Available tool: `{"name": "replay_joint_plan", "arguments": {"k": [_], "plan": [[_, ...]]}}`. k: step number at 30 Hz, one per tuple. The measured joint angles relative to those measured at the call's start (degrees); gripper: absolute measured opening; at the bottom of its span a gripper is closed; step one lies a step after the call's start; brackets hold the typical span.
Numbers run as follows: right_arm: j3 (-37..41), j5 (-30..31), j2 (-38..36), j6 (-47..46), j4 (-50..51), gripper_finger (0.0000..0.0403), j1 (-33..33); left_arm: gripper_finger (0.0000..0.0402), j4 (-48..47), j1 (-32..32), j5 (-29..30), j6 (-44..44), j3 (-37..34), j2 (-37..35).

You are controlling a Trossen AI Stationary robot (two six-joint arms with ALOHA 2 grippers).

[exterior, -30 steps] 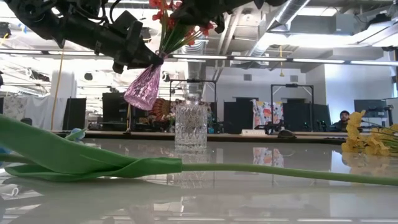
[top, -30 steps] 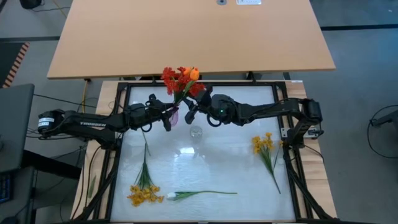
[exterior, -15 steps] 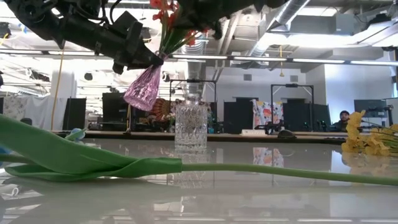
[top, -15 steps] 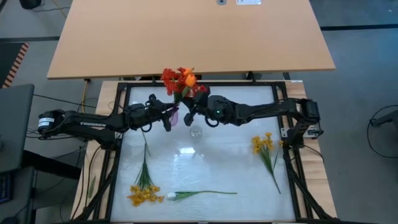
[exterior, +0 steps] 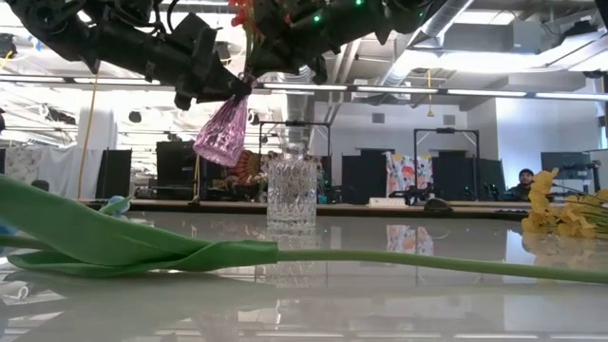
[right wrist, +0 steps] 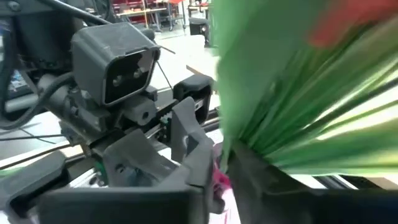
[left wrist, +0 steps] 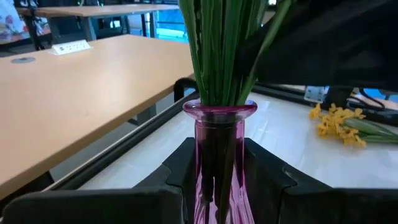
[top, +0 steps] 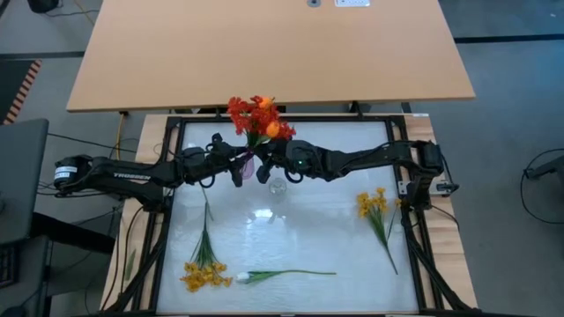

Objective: Sort flowers into vase by color
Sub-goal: Put the orange tulip into the violet vase

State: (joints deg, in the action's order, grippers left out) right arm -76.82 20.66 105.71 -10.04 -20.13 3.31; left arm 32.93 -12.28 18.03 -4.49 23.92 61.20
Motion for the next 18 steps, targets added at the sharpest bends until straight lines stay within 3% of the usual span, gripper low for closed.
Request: {"name": "replay_joint_plan", "arguments": {"k": [4, 10, 14, 18], "plan": [[0.06, -2.32, -0.5, 0.04, 0.53, 0.0145, 0.88, 0.0083, 0.18, -0.08, 0.46, 0.4, 0.04, -0.06], [0.15, -17.08, -4.19, -3.68, 6.76, 0.0237, 3.15, 0.0083, 1.18, -0.06, 0.76, 0.89, 0.14, -0.1], [0.17, -22.35, -9.35, -1.28, 15.02, 0.0265, 3.41, 0.0083, 1.82, -0.16, 1.73, 0.84, 0.24, -0.19], [0.04, -22.93, -14.99, 1.12, 25.62, 0.0269, 3.55, 0.0083, 1.58, -0.29, 1.87, 0.89, 0.24, -0.32]]}}
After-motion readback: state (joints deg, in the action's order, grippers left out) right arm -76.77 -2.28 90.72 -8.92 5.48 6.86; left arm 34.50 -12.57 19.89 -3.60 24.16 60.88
